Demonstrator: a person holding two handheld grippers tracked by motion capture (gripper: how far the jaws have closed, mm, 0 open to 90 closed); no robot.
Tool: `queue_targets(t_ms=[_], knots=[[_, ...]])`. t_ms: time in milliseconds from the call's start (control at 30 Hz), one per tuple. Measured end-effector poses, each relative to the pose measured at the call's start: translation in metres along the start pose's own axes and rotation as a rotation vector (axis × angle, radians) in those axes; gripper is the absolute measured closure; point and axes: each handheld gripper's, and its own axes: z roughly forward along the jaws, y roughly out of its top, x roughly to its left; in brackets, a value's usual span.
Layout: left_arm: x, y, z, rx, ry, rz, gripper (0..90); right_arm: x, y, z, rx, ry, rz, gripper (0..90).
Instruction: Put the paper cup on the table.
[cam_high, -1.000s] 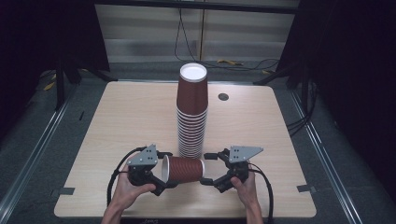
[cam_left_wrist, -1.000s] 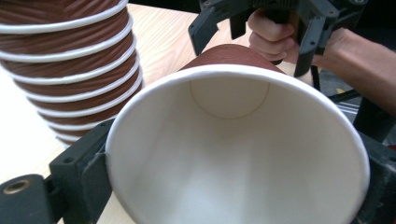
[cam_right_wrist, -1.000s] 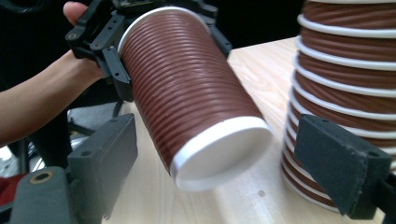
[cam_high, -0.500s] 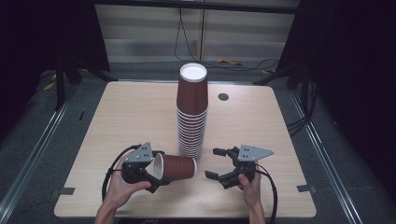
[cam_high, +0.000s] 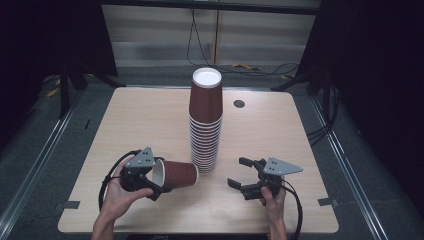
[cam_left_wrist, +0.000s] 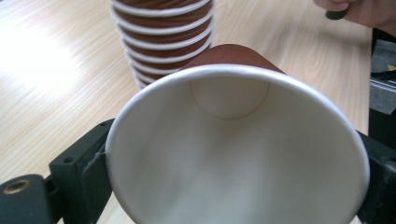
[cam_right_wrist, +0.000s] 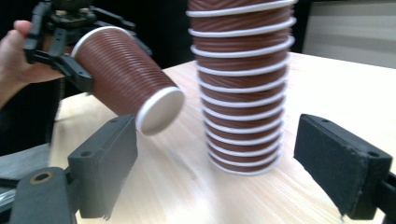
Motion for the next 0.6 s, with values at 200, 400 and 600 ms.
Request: queue_targets(t_ms=[200, 400, 600], knots=[[0.008, -0.005, -0.004, 0.022, 0.019, -0.036, 6.9, -0.003, -0.008, -0.004, -0.016, -0.056, 0.020, 12.9], [0.016, -0.007, -0.008, 0.036, 0.046, -0.063, 6.9, -0.001, -0.012, -0.006, -0.009, -0.116, 0.026, 12.9], [0.028, -0.005, -0.012, 0.077, 0.077, -0.087, 7.0, 0.001, -0.014, -0.004, 0.006, -0.167, 0.019, 12.9]])
